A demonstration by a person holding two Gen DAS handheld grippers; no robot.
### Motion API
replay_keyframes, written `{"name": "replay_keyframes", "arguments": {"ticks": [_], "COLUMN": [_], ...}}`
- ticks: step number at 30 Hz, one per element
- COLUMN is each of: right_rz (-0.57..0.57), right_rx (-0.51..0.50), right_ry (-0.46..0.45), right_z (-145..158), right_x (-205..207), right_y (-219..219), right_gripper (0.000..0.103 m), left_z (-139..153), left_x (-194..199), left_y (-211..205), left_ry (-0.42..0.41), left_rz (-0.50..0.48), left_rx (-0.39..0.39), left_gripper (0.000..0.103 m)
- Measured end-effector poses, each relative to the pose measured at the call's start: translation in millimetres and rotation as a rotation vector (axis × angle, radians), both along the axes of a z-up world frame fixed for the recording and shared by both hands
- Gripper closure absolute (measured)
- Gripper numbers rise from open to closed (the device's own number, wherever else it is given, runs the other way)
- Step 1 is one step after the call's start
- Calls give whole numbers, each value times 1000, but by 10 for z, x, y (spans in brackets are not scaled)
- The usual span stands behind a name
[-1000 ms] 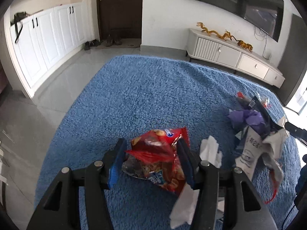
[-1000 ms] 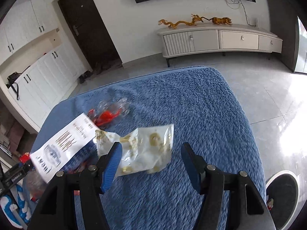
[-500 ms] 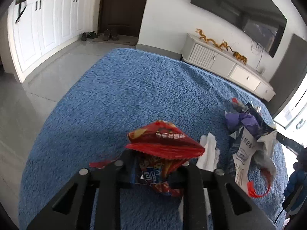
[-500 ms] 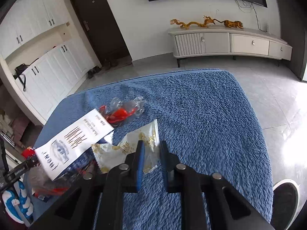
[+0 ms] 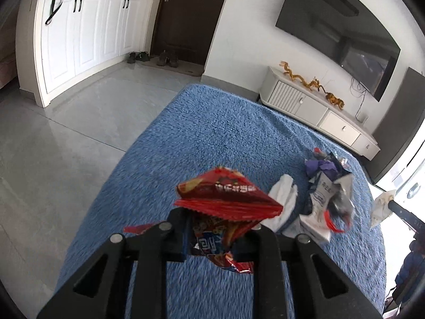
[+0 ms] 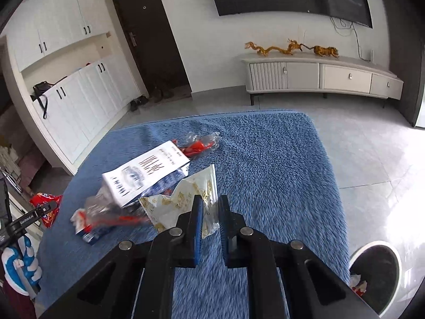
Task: Collect trash
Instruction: 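Carry both items over the white bin and open both tools to drop them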
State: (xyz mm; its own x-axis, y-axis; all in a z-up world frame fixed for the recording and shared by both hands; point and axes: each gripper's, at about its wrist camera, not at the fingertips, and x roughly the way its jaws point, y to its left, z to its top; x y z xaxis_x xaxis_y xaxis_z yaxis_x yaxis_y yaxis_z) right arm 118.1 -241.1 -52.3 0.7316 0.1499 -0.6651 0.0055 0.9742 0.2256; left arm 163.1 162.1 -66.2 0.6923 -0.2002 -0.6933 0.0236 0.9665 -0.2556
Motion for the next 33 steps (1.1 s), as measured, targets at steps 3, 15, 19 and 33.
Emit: {"name": "replay_keyframes", "arguments": {"ticks": [3, 15, 19, 33], "right_rz": [6, 40, 59, 17], "right_rx": [-13, -57, -87, -67], "right_ry": [-19, -111, -131, -161], "right_z": [110, 475, 530, 505], "right_x": [-178, -945, -1152, -1651], "right_y": [24, 184, 234, -95], "right_gripper": [92, 92, 92, 92], "left_z": [111, 579, 711, 890], "left_x": [-196, -1056, -1312, -1807], "left_y": [54, -246, -450, -1323], "left_ry": [-22, -167, -225, -331], "left_rz": [-1, -65, -85, -232], "left_rx": [-6, 79, 127, 277], "left_gripper": [83, 83, 83, 83]}}
